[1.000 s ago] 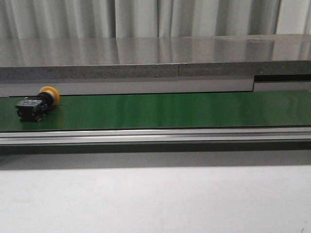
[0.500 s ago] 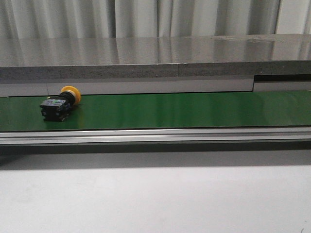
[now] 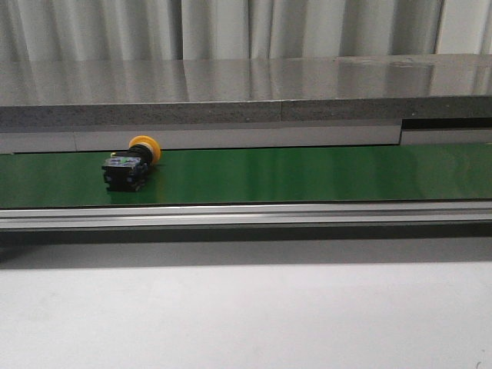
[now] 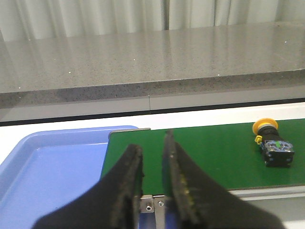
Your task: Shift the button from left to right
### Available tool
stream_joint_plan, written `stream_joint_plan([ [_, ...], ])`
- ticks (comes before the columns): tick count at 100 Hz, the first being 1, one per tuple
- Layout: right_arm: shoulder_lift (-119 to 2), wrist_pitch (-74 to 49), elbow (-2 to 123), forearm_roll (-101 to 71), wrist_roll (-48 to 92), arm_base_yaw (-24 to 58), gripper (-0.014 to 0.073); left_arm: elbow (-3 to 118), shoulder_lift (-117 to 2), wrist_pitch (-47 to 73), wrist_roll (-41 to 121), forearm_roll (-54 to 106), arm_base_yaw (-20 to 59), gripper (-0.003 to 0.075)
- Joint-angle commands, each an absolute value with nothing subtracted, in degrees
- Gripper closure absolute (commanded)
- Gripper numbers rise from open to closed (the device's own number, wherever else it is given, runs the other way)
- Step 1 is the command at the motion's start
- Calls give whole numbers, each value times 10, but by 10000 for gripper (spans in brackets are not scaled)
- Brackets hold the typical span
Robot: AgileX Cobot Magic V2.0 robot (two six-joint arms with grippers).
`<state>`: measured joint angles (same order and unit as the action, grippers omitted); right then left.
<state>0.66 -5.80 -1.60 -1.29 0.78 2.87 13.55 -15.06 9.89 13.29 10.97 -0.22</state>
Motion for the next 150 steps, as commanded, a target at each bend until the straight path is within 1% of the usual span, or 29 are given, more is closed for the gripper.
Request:
stream_joint_plan([
  [1, 16, -11, -7, -13, 12, 29, 661, 151, -155, 46, 132, 117, 2, 740],
  [22, 16, -4, -7, -13, 12, 29, 661, 151, -155, 46, 132, 117, 2, 741],
  [48, 16, 51, 1, -13, 12, 29, 661, 151, -155, 46, 132, 117, 2, 741],
  [67, -10, -13, 72, -13, 12, 29, 661, 151, -155, 46, 132, 117, 2, 741],
  [88, -117, -113, 196, -13, 12, 29, 661, 151, -155, 46, 132, 117, 2, 741],
  [110, -279, -212, 321, -16, 12, 29, 661, 151, -155, 46, 132, 117, 2, 741],
  [126, -396, -281, 388, -26, 12, 29, 661, 151, -155, 46, 132, 117, 2, 741],
  [138, -462, -307, 427, -44, 12, 29, 661, 151, -155, 46, 132, 117, 2, 741],
  [150, -502, -305, 438, -65, 12, 29, 661, 151, -155, 46, 132, 117, 2, 741],
])
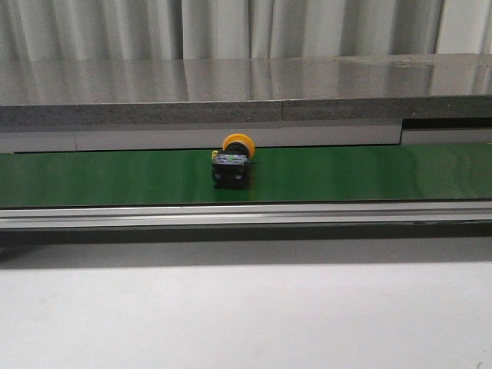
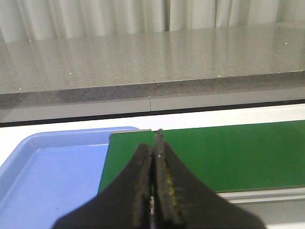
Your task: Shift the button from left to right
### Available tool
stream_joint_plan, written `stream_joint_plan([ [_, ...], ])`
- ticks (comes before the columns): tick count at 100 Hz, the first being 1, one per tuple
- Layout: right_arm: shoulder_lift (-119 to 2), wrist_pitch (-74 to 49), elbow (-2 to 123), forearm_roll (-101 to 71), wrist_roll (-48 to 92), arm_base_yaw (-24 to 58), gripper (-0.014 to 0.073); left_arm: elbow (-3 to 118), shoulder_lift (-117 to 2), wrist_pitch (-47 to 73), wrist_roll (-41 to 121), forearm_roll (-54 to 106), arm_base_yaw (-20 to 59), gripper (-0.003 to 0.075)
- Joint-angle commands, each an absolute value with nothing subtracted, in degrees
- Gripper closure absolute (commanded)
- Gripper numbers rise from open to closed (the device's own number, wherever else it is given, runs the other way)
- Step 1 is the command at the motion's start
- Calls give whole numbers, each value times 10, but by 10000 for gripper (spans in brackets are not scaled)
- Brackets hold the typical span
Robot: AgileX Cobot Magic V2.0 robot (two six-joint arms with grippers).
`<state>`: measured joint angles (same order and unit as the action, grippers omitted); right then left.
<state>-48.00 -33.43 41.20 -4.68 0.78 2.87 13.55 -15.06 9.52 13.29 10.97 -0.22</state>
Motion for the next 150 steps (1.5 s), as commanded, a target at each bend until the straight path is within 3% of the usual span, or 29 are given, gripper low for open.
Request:
stream_joint_plan([
  [1, -503, -305, 438, -67, 12, 29, 661, 151, -155, 46, 132, 117, 2, 741],
  [30, -538, -321, 438, -70, 12, 29, 656, 151, -155, 46, 132, 117, 2, 741],
  [39, -538, -333, 438, -72, 12, 29, 611, 151, -155, 46, 132, 117, 2, 741],
  [49, -538, -342, 438, -72, 12, 29, 479, 151, -155, 46, 132, 117, 2, 741],
  [68, -538, -343, 438, -72, 12, 29, 67, 151, -155, 46, 132, 117, 2, 741],
  [76, -539, -333, 438, -81, 12, 29, -20, 151, -155, 46, 132, 117, 2, 741],
  [104, -564, -288, 443, -139, 19, 47, -31, 151, -155, 46, 132, 117, 2, 741],
  [150, -777, -270, 576, -138, 19, 146, -29, 151, -155, 46, 132, 117, 2, 741],
])
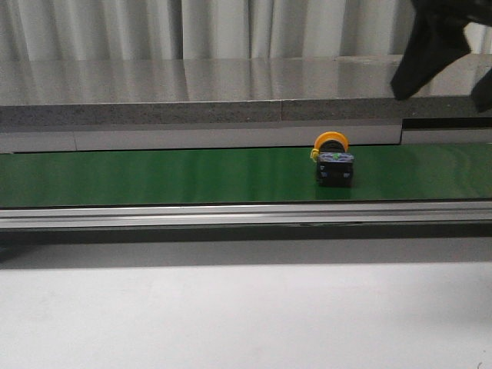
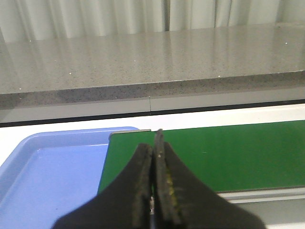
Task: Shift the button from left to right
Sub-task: 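Lower the right gripper onto the push button and grasp it, then lift the push button with the right gripper toward the green tray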
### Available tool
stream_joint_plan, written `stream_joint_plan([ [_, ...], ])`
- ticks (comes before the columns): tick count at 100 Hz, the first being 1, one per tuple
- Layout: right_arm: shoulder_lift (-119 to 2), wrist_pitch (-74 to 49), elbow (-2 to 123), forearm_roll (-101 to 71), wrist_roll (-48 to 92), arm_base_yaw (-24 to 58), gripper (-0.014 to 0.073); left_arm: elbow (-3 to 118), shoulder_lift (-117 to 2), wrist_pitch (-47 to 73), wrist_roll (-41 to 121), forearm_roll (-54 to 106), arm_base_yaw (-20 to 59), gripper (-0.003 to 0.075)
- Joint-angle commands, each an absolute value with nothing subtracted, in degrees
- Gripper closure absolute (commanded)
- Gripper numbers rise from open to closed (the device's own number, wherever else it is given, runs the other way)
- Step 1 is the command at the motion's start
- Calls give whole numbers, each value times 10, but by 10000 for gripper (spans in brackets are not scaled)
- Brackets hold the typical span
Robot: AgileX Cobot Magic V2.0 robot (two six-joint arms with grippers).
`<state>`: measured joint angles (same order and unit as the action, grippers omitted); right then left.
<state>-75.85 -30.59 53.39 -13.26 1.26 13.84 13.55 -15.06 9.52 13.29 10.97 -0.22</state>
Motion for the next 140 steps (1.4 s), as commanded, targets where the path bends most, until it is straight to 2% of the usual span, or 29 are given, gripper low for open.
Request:
stream_joint_plan([
  [1, -783, -270, 578, -138, 19, 148, -29, 151, -155, 46, 132, 117, 2, 741],
  [62, -952, -259, 668, -93, 19, 152, -27, 151, -155, 46, 132, 117, 2, 741],
  [69, -964, -263, 668, -93, 19, 152, 7, 151, -155, 46, 132, 117, 2, 741],
  [76, -971, -269, 668, -93, 19, 152, 76, 151, -155, 46, 132, 117, 2, 741],
  [93, -971, -282, 668, -93, 19, 152, 335, 151, -155, 46, 132, 117, 2, 741],
  [100, -969, -298, 675, -93, 19, 152, 400, 151, -155, 46, 132, 117, 2, 741],
  [121, -948, -354, 716, -80, 19, 135, 410, 151, -155, 46, 132, 117, 2, 741],
  [140, -929, -408, 766, -19, 19, 79, 410, 151, -155, 46, 132, 117, 2, 741],
])
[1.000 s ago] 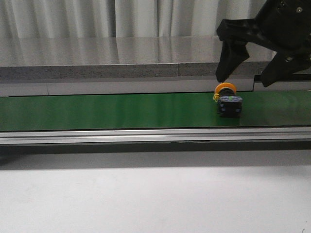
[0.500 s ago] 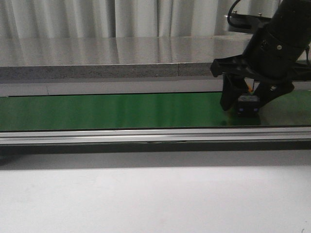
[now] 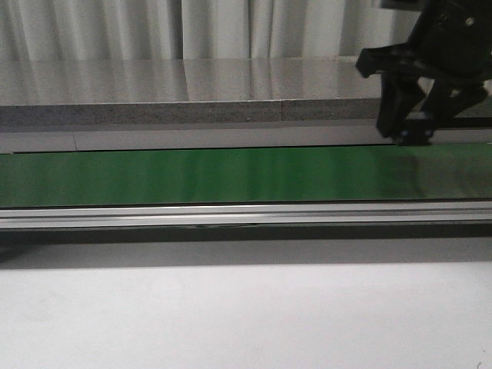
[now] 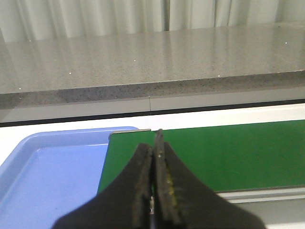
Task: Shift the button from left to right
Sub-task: 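Lift the push button with the right gripper toward the green tray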
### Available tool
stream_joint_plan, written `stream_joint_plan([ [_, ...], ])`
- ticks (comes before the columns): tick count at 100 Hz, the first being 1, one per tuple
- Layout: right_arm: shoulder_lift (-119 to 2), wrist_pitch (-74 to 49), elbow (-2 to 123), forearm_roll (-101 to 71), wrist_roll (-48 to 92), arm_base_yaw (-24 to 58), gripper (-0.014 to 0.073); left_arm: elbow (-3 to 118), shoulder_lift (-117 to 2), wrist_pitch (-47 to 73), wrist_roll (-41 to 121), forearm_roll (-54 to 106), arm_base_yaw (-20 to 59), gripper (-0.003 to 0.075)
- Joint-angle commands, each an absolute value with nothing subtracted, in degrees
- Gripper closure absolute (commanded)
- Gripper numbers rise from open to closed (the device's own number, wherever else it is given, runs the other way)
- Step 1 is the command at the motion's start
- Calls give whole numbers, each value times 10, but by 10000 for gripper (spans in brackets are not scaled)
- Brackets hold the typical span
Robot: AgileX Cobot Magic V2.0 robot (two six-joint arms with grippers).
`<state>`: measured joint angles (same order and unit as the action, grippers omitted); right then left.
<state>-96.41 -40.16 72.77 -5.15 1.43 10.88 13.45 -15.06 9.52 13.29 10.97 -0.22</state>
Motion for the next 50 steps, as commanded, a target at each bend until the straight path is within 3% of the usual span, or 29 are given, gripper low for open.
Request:
stream_joint_plan([
  [1, -928, -410, 768, -17, 19, 73, 410, 151, -155, 46, 132, 117, 2, 741],
  [50, -951, -398, 796, 64, 19, -165, 410, 151, -155, 46, 132, 117, 2, 741],
])
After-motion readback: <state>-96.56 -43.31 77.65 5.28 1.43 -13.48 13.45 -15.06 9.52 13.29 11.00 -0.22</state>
